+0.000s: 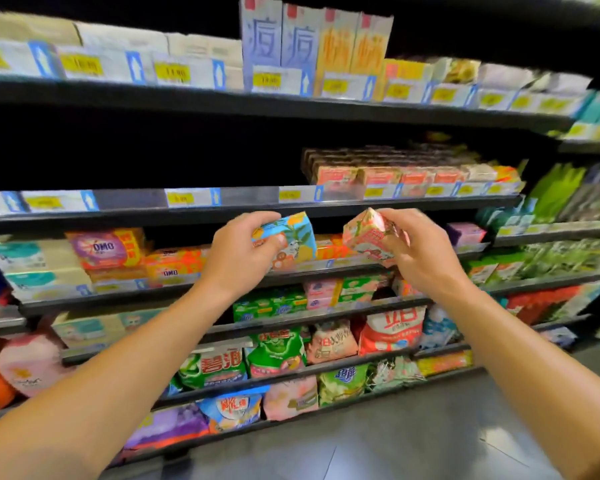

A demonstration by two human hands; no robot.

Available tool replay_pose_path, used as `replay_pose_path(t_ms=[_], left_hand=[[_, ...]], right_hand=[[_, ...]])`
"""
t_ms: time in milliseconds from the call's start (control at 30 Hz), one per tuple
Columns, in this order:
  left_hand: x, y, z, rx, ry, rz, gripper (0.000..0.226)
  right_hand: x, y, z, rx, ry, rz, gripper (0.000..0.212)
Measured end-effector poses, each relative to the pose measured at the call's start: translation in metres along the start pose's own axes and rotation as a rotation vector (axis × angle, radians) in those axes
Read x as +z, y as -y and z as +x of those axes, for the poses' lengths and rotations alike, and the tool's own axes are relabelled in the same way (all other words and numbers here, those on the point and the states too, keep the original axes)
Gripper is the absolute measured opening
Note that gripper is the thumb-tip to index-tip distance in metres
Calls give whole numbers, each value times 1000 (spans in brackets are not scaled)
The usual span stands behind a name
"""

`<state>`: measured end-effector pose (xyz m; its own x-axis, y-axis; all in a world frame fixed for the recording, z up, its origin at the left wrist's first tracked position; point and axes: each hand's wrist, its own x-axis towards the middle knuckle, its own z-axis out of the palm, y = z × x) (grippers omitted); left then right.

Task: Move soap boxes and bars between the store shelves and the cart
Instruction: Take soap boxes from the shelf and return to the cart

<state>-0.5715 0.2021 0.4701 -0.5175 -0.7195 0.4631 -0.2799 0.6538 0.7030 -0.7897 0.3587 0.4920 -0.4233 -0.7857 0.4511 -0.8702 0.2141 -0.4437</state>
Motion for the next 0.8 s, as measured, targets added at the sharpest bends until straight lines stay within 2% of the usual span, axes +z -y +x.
replay_pose_path(t_ms=[300,700,800], left_hand=[[19,14,75,7,-50,35,38],[33,26,115,-38,-148,87,38],[37,27,117,-59,-164,81,50]], right_hand=[[5,-27,117,-116,-12,-80,43],[36,-46,200,-215,154,-145,44],[41,-50,212,-225,197,-158,43]])
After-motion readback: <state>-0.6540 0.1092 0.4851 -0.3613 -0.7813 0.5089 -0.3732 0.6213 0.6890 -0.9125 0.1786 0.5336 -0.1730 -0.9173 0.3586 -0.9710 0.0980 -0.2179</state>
